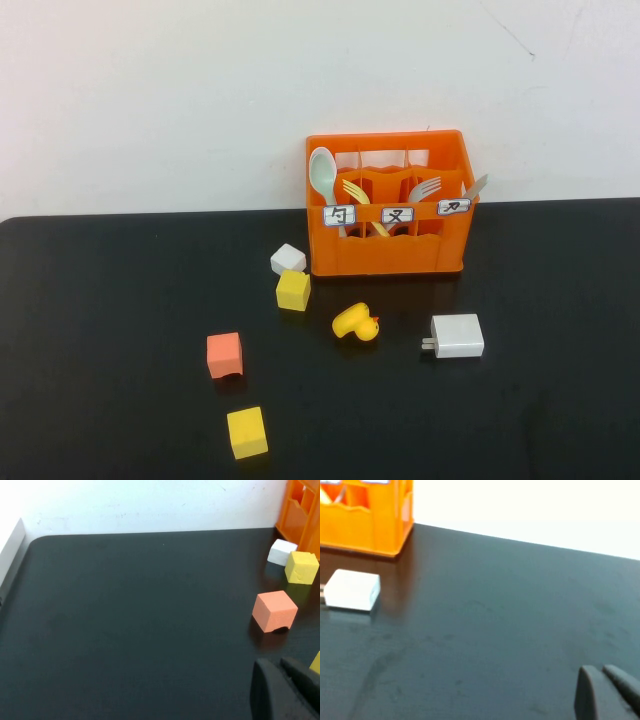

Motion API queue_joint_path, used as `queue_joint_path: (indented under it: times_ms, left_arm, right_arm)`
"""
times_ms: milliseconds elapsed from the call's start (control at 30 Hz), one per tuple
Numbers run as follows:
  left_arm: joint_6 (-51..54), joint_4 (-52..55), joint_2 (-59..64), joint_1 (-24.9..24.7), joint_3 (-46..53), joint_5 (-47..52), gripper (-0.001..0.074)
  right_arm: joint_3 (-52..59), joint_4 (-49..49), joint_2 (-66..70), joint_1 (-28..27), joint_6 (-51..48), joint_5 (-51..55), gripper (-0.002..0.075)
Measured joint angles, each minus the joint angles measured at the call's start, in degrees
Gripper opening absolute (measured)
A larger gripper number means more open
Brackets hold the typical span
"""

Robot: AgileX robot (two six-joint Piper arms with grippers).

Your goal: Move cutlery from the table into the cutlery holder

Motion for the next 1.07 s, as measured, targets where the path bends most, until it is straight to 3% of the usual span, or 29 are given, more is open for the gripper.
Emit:
queue_joint_path:
  times_ms: [233, 1067]
  left_arm:
    - [0.0, 0.0, 0.0, 0.0, 0.0, 0.0, -0.0001]
    - [0.0, 0.0, 0.0, 0.0, 0.0, 0.0, -0.0001]
  right_arm:
    - [-0.12, -3.46, 0.0, 0.0, 7.72, 0.58, -0.0002]
    - [-0.12, -3.73, 0.0, 0.0, 8.12, 0.49, -0.0002]
